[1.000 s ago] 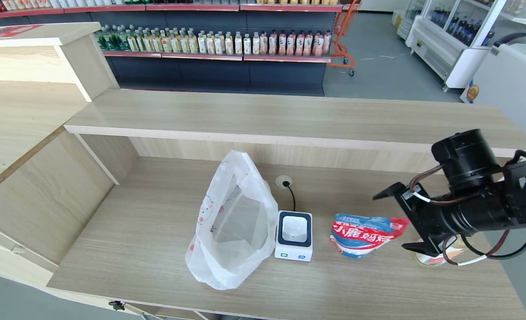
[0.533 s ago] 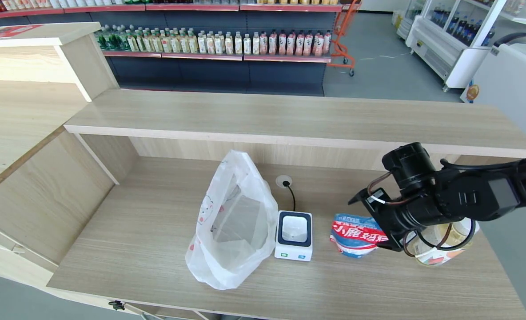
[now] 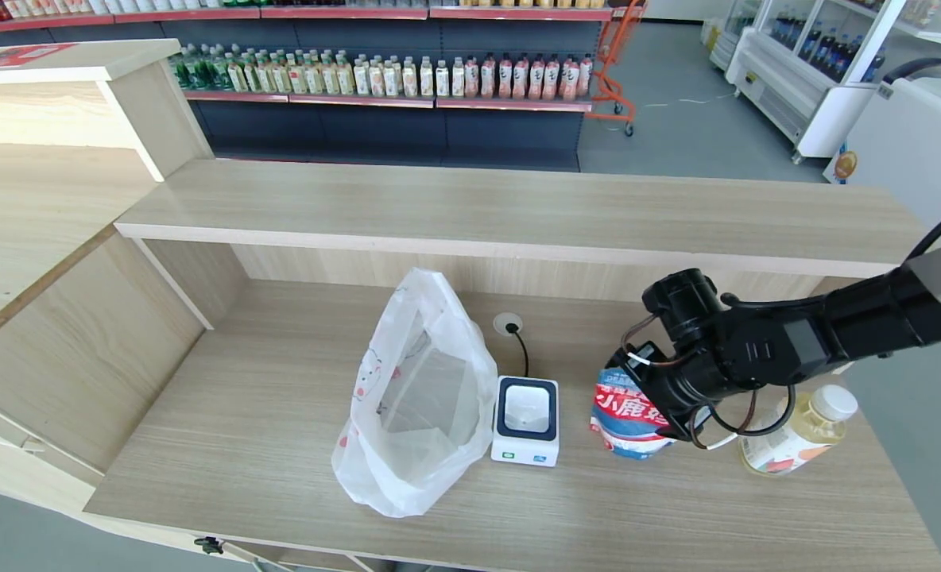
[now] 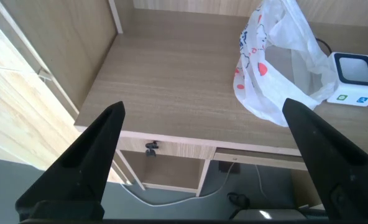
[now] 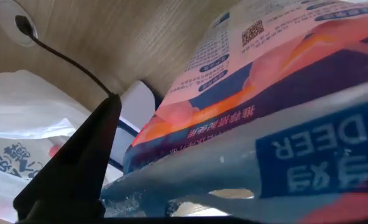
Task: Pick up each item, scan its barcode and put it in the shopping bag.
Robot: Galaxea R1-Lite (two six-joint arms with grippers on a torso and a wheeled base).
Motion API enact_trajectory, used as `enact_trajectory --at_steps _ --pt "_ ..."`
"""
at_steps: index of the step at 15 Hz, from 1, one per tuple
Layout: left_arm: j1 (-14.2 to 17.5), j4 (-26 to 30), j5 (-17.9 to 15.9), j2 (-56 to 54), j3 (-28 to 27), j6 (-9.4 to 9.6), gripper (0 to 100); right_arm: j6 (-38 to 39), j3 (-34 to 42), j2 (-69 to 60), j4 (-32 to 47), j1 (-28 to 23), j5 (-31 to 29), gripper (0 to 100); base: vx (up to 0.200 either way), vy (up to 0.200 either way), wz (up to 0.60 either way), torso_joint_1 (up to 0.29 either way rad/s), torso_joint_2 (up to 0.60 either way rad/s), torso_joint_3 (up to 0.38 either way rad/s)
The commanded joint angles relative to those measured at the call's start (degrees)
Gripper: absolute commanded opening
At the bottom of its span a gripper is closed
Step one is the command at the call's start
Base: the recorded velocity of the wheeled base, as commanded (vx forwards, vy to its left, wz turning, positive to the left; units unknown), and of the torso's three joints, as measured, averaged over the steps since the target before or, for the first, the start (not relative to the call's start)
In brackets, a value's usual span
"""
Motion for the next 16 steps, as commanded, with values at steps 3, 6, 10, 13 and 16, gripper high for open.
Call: enact_trajectory --at_steps 3,6,10,13,16 --pt "0.0 0.0 0.0 0.0 0.0 -0.04 100 -2.2 -0.6 3.0 -2.5 0.3 -0.4 100 0.0 0.0 0.0 0.0 0.0 0.0" --pt "0.0 0.0 0.0 0.0 0.0 -0.04 100 -6.0 -0.1 4.4 -5.4 0.2 -1.2 0 0.0 0.0 0.0 0.0 0.0 0.0" --pt "0.0 0.0 0.0 0.0 0.0 -0.04 100 -14.6 1.7 6.6 -5.6 0.2 -2.9 0 0.0 0.0 0.0 0.0 0.0 0.0" --pt "0.0 0.0 0.0 0.0 0.0 -0.04 100 -20.5 1.9 4.9 -7.2 0.1 -3.7 0 0.0 0.0 0.0 0.0 0.0 0.0" --pt "0.0 0.0 0.0 0.0 0.0 -0.04 100 -26.2 4.1 -4.8 -9.5 -1.3 5.0 0 0.0 0.0 0.0 0.0 0.0 0.0"
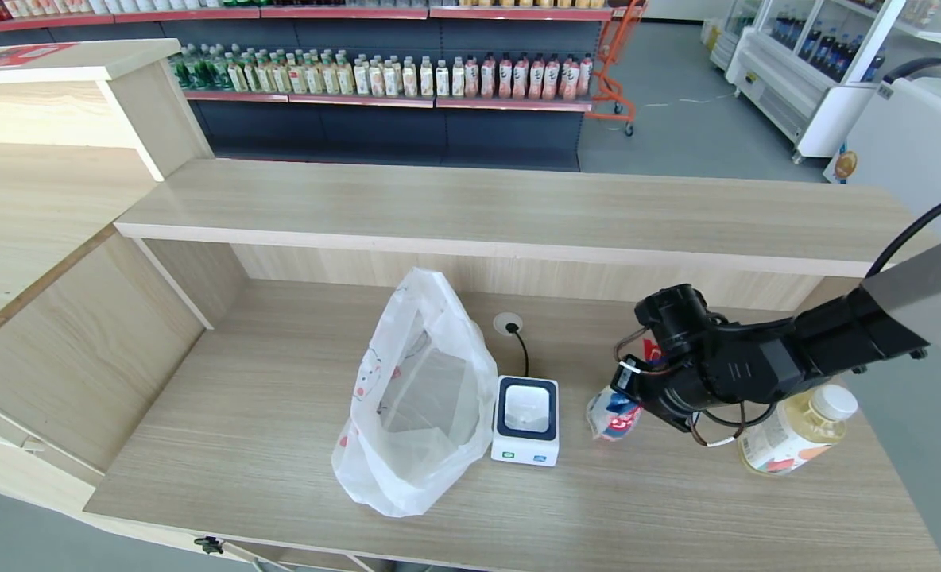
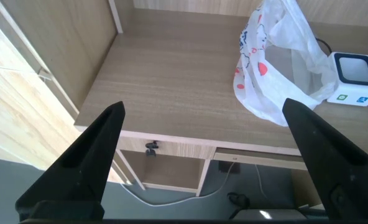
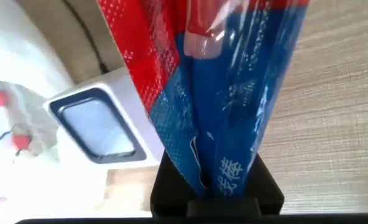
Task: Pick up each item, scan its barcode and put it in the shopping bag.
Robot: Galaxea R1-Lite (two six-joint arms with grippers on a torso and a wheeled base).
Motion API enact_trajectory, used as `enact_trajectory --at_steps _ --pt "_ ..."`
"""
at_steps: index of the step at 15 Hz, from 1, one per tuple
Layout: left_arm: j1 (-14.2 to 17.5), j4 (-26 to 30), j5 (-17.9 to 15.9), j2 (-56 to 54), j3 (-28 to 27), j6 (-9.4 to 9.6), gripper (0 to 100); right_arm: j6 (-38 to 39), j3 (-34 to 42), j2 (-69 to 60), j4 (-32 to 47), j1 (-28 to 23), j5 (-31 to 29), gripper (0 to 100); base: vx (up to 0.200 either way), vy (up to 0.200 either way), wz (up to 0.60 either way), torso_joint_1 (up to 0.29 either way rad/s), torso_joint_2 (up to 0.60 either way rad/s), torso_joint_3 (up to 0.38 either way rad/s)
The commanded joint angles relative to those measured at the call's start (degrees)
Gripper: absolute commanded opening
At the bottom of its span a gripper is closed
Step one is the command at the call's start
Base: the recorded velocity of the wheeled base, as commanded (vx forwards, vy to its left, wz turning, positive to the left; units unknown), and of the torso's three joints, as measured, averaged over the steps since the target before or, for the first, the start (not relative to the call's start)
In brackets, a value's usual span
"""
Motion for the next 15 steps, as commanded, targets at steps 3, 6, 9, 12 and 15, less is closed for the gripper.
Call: enact_trajectory --at_steps 3,6,9,12,15 --pt "0.0 0.0 0.0 0.0 0.0 -0.02 100 -18.7 6.6 -20.7 -1.0 -7.8 26.7 0 0.0 0.0 0.0 0.0 0.0 0.0" --pt "0.0 0.0 0.0 0.0 0.0 -0.02 100 -30.9 10.8 -28.5 -0.7 -14.3 50.8 0 0.0 0.0 0.0 0.0 0.0 0.0" --pt "0.0 0.0 0.0 0.0 0.0 -0.02 100 -34.9 16.8 -33.8 -0.9 -14.5 67.0 0 0.0 0.0 0.0 0.0 0.0 0.0" --pt "0.0 0.0 0.0 0.0 0.0 -0.02 100 -39.8 19.3 -34.7 -0.6 -12.2 74.8 0 0.0 0.0 0.0 0.0 0.0 0.0" --pt "0.0 0.0 0.0 0.0 0.0 -0.02 100 -41.5 19.3 -34.3 -0.7 -7.8 75.0 0 0.0 0.0 0.0 0.0 0.0 0.0"
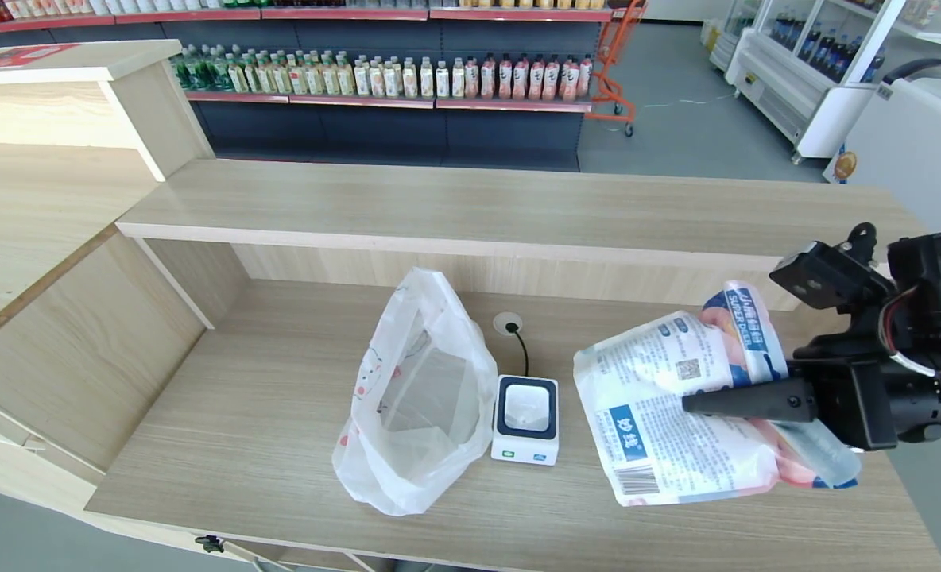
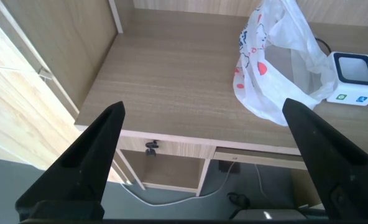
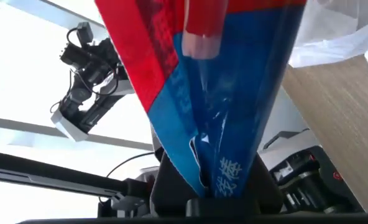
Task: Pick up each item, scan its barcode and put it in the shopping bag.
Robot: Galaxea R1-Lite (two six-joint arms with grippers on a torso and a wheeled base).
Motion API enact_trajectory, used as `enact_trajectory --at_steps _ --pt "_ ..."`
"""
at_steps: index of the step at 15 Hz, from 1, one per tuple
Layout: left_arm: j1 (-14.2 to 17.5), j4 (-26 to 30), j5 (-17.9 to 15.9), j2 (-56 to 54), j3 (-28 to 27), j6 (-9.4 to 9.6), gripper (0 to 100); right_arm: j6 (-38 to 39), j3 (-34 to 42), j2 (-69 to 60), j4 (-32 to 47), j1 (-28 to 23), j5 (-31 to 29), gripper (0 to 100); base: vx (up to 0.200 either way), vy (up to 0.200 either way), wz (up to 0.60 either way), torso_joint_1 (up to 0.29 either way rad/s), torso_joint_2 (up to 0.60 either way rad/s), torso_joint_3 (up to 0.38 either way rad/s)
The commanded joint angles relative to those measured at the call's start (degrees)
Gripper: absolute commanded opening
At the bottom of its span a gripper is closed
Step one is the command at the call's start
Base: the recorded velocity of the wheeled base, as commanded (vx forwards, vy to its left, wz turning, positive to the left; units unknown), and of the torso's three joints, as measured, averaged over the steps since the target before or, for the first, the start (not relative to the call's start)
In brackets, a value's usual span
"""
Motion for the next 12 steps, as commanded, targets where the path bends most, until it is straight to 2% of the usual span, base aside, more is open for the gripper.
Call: enact_trajectory --at_steps 1,5,10,12 --pt "0.0 0.0 0.0 0.0 0.0 -0.02 100 0.1 0.3 -0.6 0.0 2.8 0.0 0 0.0 0.0 0.0 0.0 0.0 0.0" --pt "0.0 0.0 0.0 0.0 0.0 -0.02 100 -0.2 1.2 -1.0 1.9 6.6 -0.9 0 0.0 0.0 0.0 0.0 0.0 0.0" --pt "0.0 0.0 0.0 0.0 0.0 -0.02 100 0.0 0.4 -0.2 1.5 11.7 -5.2 0 0.0 0.0 0.0 0.0 0.0 0.0" --pt "0.0 0.0 0.0 0.0 0.0 -0.02 100 0.0 0.4 -0.1 1.5 12.2 -6.4 0 0.0 0.0 0.0 0.0 0.0 0.0"
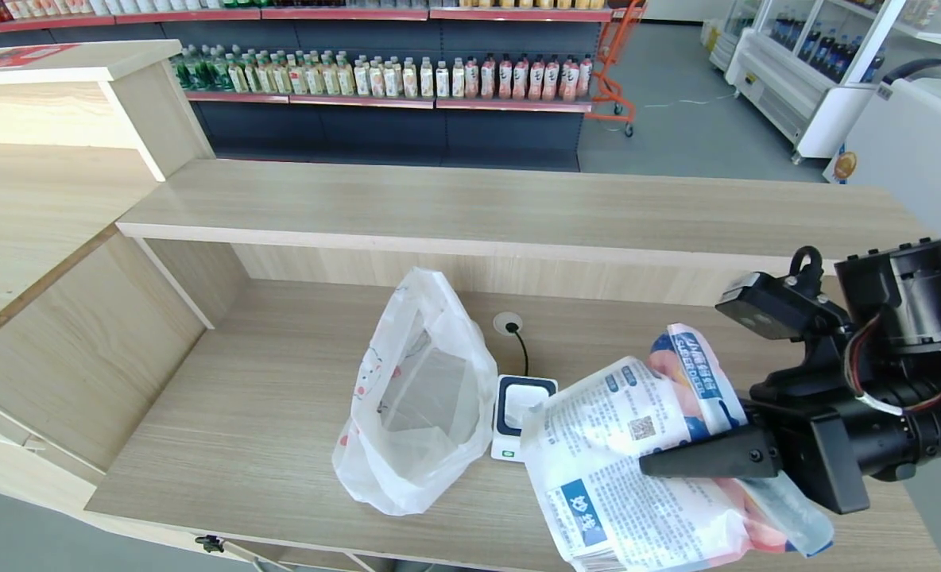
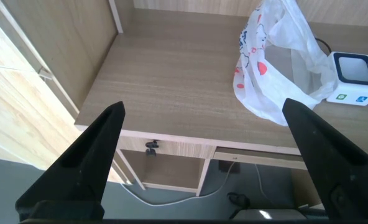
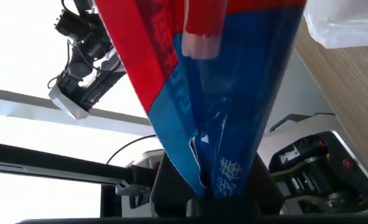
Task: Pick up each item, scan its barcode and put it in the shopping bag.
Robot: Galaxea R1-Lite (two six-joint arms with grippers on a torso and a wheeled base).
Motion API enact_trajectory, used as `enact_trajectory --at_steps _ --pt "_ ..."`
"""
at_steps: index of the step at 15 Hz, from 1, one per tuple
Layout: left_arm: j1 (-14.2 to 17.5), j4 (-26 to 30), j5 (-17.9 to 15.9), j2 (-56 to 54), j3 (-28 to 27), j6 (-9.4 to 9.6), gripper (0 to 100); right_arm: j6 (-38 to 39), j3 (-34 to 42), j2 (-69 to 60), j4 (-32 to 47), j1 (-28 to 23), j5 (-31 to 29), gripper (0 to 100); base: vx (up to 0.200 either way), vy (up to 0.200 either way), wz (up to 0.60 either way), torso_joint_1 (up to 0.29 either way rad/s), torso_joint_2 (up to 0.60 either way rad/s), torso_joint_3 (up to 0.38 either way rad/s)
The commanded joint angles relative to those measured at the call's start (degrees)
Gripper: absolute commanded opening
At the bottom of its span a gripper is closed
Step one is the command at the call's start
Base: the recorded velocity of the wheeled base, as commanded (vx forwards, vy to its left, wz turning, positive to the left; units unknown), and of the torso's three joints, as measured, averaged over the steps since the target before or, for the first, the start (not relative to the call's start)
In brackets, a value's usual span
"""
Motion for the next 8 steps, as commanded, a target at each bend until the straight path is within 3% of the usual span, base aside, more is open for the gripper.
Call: enact_trajectory --at_steps 1,8 --pt "0.0 0.0 0.0 0.0 0.0 -0.02 100 0.0 0.0 0.3 0.0 0.5 -0.7 0 0.0 0.0 0.0 0.0 0.0 0.0" --pt "0.0 0.0 0.0 0.0 0.0 -0.02 100 -0.4 0.2 0.4 -0.3 0.5 -2.5 0 0.0 0.0 0.0 0.0 0.0 0.0"
